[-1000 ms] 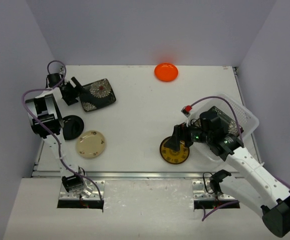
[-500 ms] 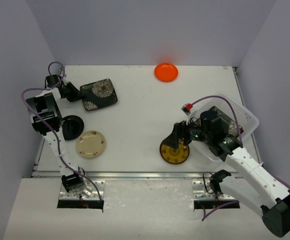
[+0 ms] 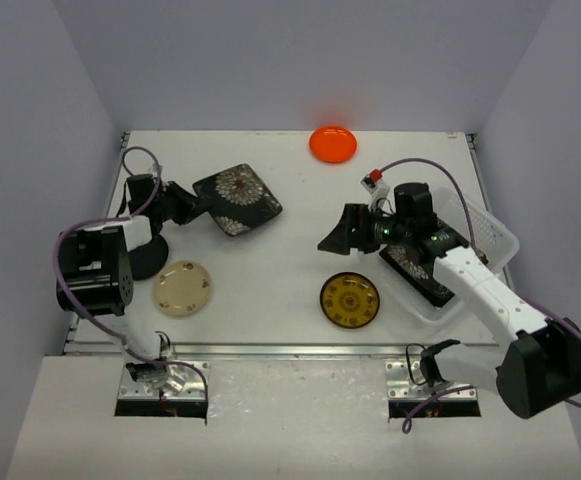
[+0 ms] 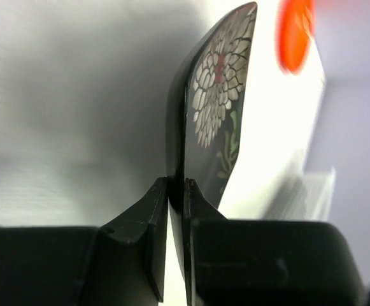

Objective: Place the plates into the plastic bin on the countertop

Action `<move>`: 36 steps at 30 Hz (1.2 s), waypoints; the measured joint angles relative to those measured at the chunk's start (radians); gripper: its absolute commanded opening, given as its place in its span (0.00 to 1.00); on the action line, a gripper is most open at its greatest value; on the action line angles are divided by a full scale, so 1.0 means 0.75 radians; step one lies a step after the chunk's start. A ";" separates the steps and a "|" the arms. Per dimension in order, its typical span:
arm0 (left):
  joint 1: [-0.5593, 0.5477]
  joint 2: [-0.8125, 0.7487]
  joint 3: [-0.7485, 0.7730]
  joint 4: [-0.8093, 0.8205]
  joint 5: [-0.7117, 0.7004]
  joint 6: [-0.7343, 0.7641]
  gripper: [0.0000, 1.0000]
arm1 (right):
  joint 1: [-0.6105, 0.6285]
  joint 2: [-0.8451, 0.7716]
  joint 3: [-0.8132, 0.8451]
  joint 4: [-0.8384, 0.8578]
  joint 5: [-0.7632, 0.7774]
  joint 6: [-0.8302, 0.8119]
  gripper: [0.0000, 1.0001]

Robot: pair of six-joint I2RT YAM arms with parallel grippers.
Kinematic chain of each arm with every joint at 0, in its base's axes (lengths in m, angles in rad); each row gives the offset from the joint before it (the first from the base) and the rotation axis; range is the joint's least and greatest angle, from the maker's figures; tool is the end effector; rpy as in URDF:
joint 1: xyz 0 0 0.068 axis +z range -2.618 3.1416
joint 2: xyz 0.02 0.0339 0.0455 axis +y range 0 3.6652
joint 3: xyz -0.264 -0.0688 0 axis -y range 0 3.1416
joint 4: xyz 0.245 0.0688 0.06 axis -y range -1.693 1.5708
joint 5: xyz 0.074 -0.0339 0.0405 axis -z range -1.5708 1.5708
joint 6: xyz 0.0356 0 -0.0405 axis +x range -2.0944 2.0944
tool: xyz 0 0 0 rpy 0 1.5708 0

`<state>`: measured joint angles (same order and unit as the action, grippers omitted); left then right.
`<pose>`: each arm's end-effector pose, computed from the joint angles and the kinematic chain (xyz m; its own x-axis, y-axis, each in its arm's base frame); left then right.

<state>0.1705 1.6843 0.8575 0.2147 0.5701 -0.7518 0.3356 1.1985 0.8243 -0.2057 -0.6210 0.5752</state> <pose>0.3433 0.0396 0.1764 -0.6134 -0.6890 -0.3860 -0.1731 0.5942 -0.7855 0.2387 0.1052 0.2693 -0.8298 0.1791 -0.5285 -0.3289 0.6080 0.7226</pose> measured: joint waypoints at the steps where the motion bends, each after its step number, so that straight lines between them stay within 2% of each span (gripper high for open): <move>1: -0.027 -0.055 -0.041 0.033 0.031 -0.022 0.00 | -0.037 0.046 0.055 -0.030 -0.023 -0.017 0.99; 4: -0.052 -0.208 -0.131 0.101 0.138 -0.076 0.00 | -0.101 0.191 0.244 -0.143 -0.049 -0.100 0.99; 9: -0.064 -0.404 -0.200 0.117 0.245 -0.095 0.00 | -0.105 0.392 0.454 -0.239 -0.065 -0.233 0.99; 15: -0.128 -0.595 -0.258 0.048 0.288 -0.086 0.00 | -0.097 0.522 0.485 -0.221 -0.156 -0.202 0.90; 19: -0.189 -0.646 -0.297 0.040 0.349 -0.102 0.00 | -0.077 0.542 0.441 -0.121 -0.247 -0.131 0.81; 22: -0.235 -0.651 -0.301 0.012 0.370 -0.091 0.00 | -0.060 0.542 0.419 -0.053 -0.312 -0.084 0.56; 23: -0.249 -0.651 -0.301 0.004 0.371 -0.088 0.00 | -0.056 0.543 0.417 -0.033 -0.330 -0.065 0.42; 25: -0.274 -0.651 -0.301 -0.009 0.368 -0.085 0.00 | -0.049 0.546 0.415 0.004 -0.360 -0.039 0.01; 27: -0.295 -0.651 -0.302 -0.016 0.363 -0.089 0.02 | -0.044 0.552 0.411 0.038 -0.378 -0.019 0.00; 29: -0.308 -0.655 -0.304 -0.002 0.368 -0.094 0.20 | -0.048 0.565 0.395 0.061 -0.372 0.002 0.00; 32: -0.321 -0.666 -0.302 0.008 0.378 -0.117 0.63 | -0.074 0.571 0.330 0.093 -0.379 0.026 0.00; 33: -0.325 -0.669 -0.298 0.004 0.377 -0.128 0.84 | -0.089 0.565 0.294 0.106 -0.390 0.038 0.00; 36: -0.330 -0.705 -0.257 -0.048 0.328 -0.102 1.00 | -0.170 0.479 0.114 0.114 -0.375 0.070 0.00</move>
<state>-0.0767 1.1555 0.6652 0.1787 0.8157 -0.8280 0.2080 1.5580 0.9098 -0.1203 -0.9022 0.6273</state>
